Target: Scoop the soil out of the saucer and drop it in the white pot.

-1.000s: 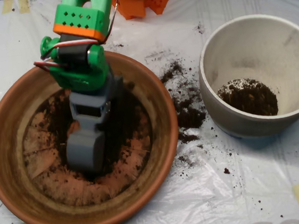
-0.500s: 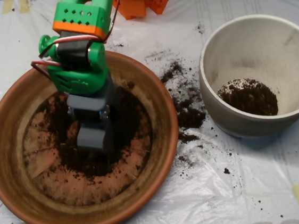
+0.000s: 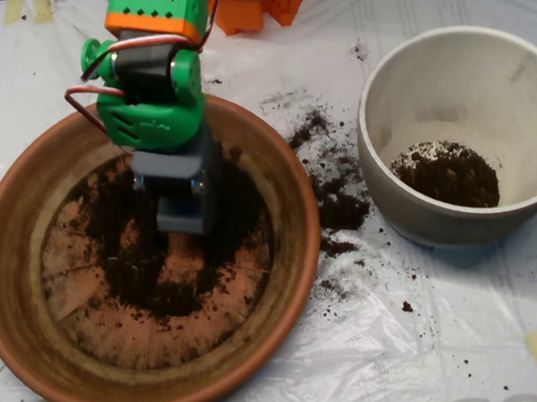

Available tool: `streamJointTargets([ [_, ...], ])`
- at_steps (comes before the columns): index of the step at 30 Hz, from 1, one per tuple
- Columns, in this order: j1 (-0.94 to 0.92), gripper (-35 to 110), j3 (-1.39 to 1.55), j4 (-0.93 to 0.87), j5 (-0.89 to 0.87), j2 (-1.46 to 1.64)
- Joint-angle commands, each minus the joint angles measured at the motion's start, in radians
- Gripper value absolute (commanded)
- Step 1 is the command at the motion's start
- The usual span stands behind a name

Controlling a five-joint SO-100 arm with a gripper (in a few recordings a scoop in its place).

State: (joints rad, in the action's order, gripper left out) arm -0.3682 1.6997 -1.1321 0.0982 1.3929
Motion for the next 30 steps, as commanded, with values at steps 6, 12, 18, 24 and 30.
streamJointTargets([
  [6, 0.029, -1, -0.104, -0.066, -0.015, 0.253],
  [12, 0.086, -1, -0.104, -0.109, -0.018, 0.399],
  [18, 0.146, -1, -0.109, -0.150, -0.015, 0.505],
  [24, 0.195, -1, -0.160, -0.186, -0.008, 0.558],
  [30, 0.333, -1, -0.330, -0.279, 0.002, 0.555],
])
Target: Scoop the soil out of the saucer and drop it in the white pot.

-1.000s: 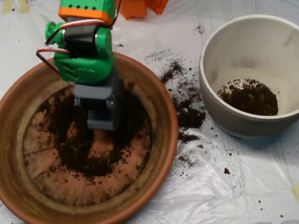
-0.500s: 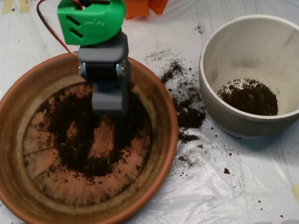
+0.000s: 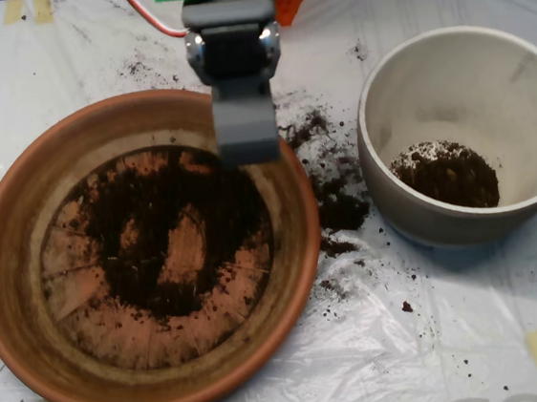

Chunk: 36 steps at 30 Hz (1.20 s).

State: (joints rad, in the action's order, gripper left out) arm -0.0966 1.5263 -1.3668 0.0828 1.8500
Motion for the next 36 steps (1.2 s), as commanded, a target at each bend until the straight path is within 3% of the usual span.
streamJointTargets([
  [1, 0.095, -1, -0.189, -0.061, 0.018, 0.094],
  [12, 0.465, -1, -0.451, -0.156, 0.061, -0.121],
  [21, 0.538, 0, -0.534, -0.149, 0.064, -0.236],
  [27, 0.551, 25, -0.515, -0.167, 0.067, -0.227],
  [36, 0.558, 33, -0.512, -0.212, 0.072, -0.215],
])
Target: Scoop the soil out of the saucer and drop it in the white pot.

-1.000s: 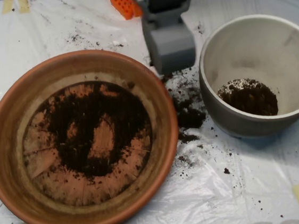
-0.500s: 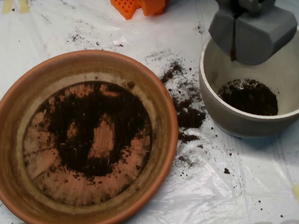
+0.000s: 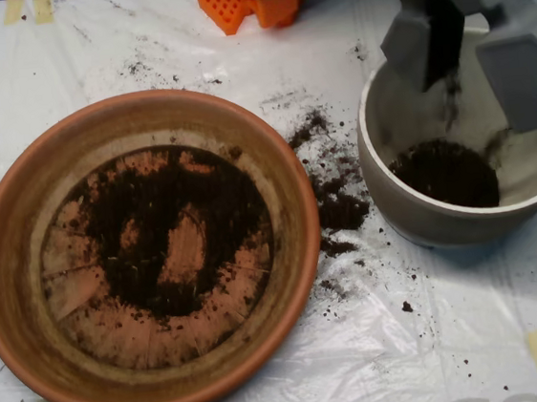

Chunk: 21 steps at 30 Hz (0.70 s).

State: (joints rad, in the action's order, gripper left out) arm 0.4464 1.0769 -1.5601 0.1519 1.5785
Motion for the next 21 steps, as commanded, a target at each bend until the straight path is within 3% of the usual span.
streamJointTargets([
  [1, 0.015, 35, -0.063, -0.026, 0.005, 0.060],
  [9, 0.000, 45, -0.011, -0.035, 0.009, 0.098],
  [21, 0.000, 47, 0.011, -0.037, 0.005, 0.149],
])
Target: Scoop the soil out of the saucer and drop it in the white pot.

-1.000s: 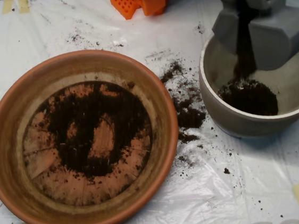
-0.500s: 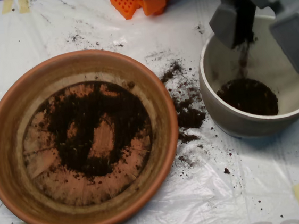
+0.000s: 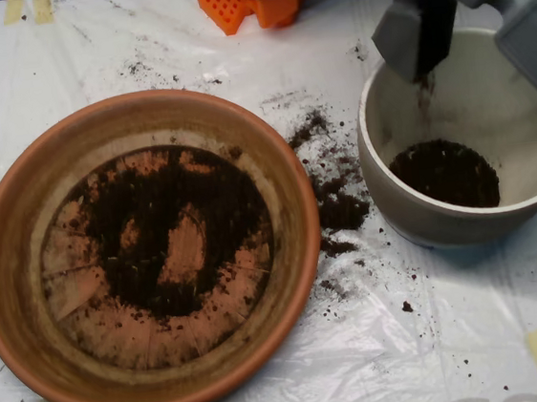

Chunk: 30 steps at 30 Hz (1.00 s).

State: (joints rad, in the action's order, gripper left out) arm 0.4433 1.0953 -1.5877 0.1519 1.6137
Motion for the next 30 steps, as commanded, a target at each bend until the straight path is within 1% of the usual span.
streamJointTargets([
  [1, -0.005, 46, -0.008, -0.005, -0.005, 0.120],
  [11, -0.152, 45, 0.035, 0.051, -0.100, 0.216],
  [16, -0.290, 45, 0.037, 0.067, -0.160, 0.236],
  [20, -0.414, 45, 0.080, 0.098, -0.167, 0.252],
  [26, -0.594, 44, 0.236, 0.166, -0.183, 0.302],
  [30, -0.698, 44, 0.417, 0.238, -0.176, 0.337],
])
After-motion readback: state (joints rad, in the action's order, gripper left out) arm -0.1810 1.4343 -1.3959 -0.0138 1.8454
